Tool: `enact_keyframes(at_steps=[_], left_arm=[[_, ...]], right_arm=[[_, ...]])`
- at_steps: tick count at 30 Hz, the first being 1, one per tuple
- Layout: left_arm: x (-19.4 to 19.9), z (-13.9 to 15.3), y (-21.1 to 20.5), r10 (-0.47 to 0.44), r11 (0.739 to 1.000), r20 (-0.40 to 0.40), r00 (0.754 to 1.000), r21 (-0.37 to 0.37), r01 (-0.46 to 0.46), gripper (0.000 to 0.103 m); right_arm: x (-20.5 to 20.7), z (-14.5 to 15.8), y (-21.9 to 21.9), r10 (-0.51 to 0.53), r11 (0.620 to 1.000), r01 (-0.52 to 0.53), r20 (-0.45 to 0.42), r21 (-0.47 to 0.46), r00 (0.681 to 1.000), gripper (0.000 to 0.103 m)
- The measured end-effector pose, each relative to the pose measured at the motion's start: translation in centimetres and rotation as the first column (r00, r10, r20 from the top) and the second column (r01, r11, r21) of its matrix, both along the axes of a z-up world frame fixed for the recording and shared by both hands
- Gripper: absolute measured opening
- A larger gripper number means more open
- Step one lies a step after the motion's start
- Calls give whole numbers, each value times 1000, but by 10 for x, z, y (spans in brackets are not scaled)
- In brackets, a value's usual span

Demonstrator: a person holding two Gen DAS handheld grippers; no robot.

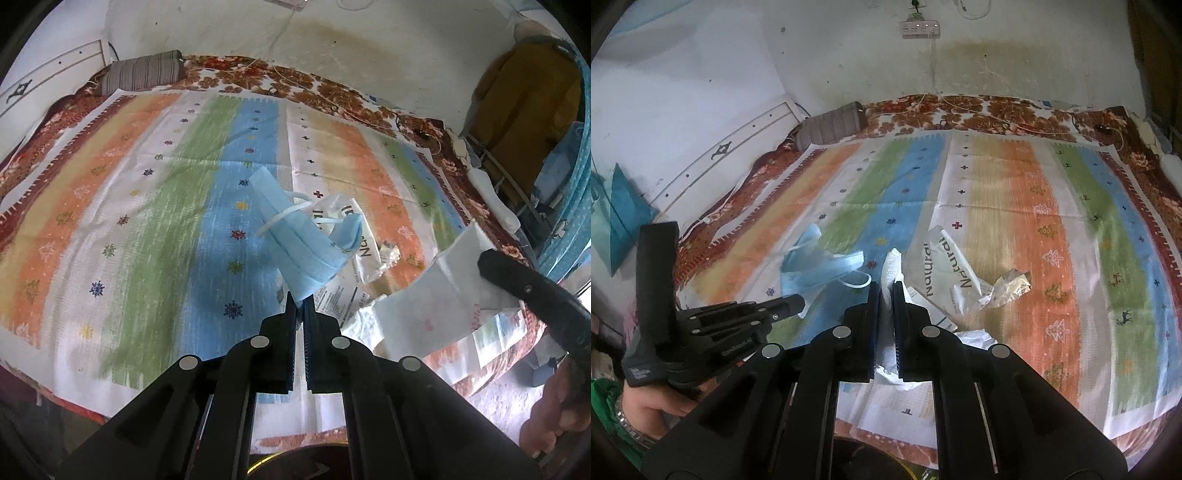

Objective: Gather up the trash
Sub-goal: 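Lift and carry the white paper with right gripper while left carries the mask to the bin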

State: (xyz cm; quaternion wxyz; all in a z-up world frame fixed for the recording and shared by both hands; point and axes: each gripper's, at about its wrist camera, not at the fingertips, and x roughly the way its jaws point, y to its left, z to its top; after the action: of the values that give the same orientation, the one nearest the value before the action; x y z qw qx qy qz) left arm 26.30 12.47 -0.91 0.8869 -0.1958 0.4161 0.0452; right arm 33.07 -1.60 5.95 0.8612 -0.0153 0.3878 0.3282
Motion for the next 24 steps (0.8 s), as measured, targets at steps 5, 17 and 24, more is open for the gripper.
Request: enact_keyframes(at_steps=[5,17,24], left_arm=[[-10,7,-2,-4,1000,6,1000,-23,4,3],[-53,25,-15,-8,997,23,1000,-71,10,2],[-71,26,-31,-36,998,21,999,-50,37,3]], right_arm=[[-13,0,-1,4,1000,-4,7,-8,1000,6],[-50,2,-14,-5,999,7,47,-37,999,6],[-79,6,-31,8,1000,-8,54,4,999,5]])
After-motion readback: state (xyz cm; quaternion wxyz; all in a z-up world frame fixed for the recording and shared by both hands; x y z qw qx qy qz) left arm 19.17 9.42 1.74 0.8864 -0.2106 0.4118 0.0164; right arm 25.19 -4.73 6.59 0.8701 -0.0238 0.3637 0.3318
